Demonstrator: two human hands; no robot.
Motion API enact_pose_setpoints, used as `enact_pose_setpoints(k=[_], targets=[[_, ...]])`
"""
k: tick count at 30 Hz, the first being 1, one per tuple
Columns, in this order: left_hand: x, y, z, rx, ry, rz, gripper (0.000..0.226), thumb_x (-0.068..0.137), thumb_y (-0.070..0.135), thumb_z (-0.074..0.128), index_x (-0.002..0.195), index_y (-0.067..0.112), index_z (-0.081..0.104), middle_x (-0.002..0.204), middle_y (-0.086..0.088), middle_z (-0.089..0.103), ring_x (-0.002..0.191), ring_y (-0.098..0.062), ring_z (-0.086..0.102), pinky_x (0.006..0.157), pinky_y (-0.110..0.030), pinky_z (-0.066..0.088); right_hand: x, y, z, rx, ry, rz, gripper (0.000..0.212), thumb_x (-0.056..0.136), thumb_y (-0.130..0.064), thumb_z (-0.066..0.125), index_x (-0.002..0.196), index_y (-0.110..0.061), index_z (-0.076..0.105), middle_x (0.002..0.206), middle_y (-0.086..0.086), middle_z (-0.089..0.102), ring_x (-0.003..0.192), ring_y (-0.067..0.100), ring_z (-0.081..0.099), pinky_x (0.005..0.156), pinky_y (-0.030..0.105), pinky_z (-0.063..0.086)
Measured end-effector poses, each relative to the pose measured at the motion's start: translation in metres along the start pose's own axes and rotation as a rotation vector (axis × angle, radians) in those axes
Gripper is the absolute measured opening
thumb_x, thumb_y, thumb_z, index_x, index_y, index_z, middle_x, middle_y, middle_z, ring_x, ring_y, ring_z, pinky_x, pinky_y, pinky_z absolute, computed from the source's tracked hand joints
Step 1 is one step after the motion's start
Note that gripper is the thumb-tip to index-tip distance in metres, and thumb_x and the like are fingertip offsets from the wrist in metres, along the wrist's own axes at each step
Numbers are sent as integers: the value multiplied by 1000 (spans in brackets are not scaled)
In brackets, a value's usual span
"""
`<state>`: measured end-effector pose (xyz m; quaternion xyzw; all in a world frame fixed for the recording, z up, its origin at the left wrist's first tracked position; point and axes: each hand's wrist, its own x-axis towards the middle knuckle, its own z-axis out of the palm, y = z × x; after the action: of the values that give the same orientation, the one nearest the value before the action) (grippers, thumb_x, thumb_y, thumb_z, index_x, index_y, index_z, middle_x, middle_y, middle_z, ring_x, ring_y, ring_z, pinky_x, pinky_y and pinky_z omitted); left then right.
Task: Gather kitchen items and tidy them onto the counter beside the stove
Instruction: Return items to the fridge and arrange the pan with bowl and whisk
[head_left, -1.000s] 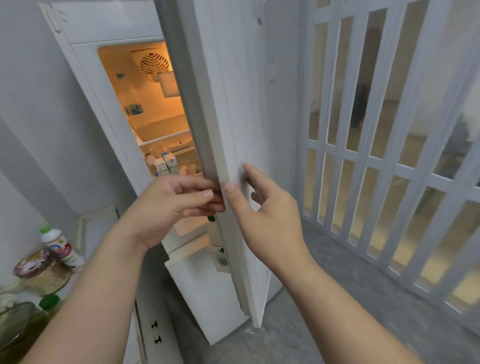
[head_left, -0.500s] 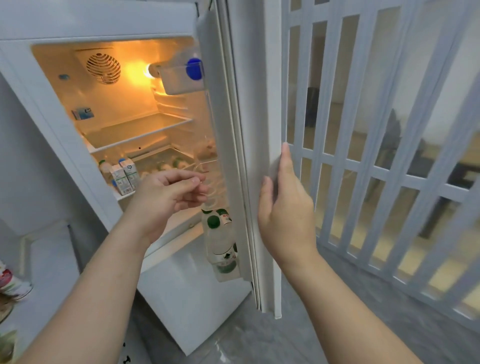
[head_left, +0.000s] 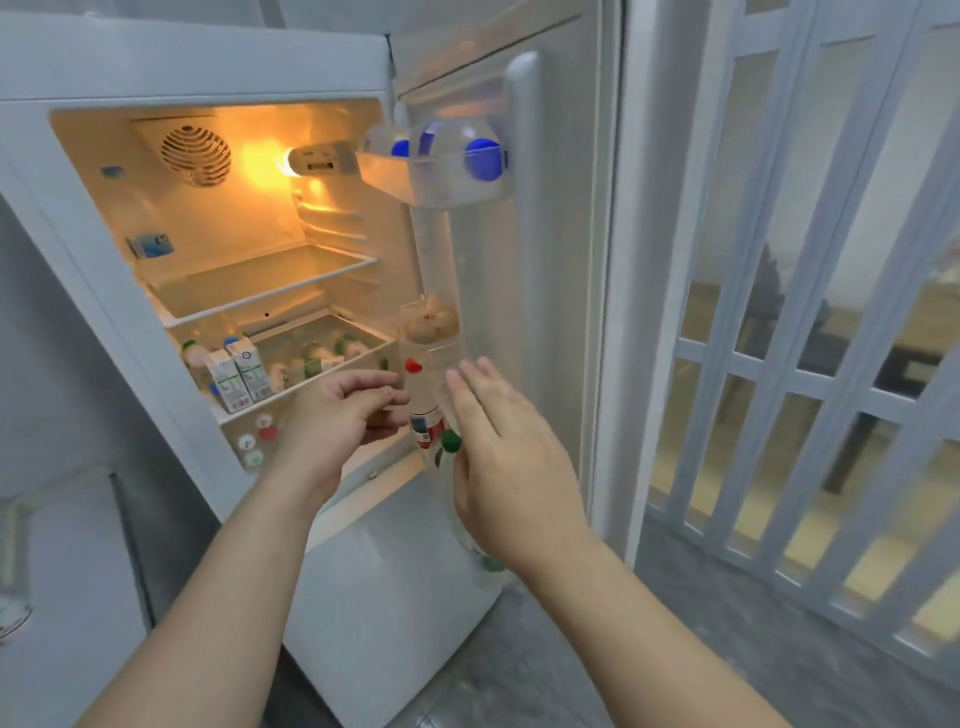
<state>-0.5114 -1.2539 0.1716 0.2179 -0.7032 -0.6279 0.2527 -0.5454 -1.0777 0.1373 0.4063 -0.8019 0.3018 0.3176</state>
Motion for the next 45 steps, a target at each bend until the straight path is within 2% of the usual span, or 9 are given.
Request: enact_pose_setpoints(k=[6,12,17,20,27,32,35,38,45], targets=[[26,-8,-9,46,40,-9,15,89,1,65,102,8,71,89,-10,76,74,-23,70,75,-36,59,18,8,37,54,-211,147,65,84,-18,21,138,-4,52,140,10,56,136,26,47,106,41,46],[79,-7,-3,160,54,69,13,93,8,65,105,8,69,87,-10,73,69,-20,69,71,-36,60,54,23,58,68,-186,271,46,85,-7,50,130,-6,58,130,10,61,118,31,58,96,39,49],[134,0,10,472,55,198,29,90,35,69,113,17,65,95,2,68,80,-19,69,71,-37,58,80,30,76,-36,-197,325,36,83,-14,44,114,-14,63,117,4,63,103,29,61,71,32,43],[170,2,21,722,-7,301,44,86,48,68,120,21,60,99,3,64,89,-16,61,75,-33,49,94,27,86,-119,-181,316,35,71,-19,36,88,-9,65,89,8,65,80,32,63,61,27,29],[233,-12,31,978,-68,309,38,89,33,67,123,14,66,117,-8,66,107,-26,61,81,-28,44,116,30,104,-150,-205,317,11,78,-12,61,87,-7,63,88,13,63,83,33,60,64,29,30],[253,-12,22,1000,-122,330,16,94,25,61,94,14,73,92,-7,71,81,-24,65,71,-29,48,122,36,117,-212,-174,304,9,64,-9,60,73,-7,61,73,11,61,72,32,60,57,30,38],[263,-11,18,969,-103,346,17,98,25,52,99,14,65,93,-6,65,86,-25,61,71,-32,47,127,40,124,-251,-199,311,14,62,-7,59,76,-6,61,77,13,62,78,33,60,60,33,44],[272,-6,20,817,-99,332,16,101,24,42,100,16,56,95,-5,63,86,-23,60,75,-36,50,134,45,131,-298,-192,309,16,59,-5,62,75,-6,61,76,12,62,76,33,60,60,30,34],[280,11,27,583,-120,339,14,104,20,40,102,14,52,86,-8,67,70,-19,60,56,-28,42,151,53,140,-302,-201,294,43,73,-6,54,113,-13,65,115,4,64,102,30,56,70,32,30]])
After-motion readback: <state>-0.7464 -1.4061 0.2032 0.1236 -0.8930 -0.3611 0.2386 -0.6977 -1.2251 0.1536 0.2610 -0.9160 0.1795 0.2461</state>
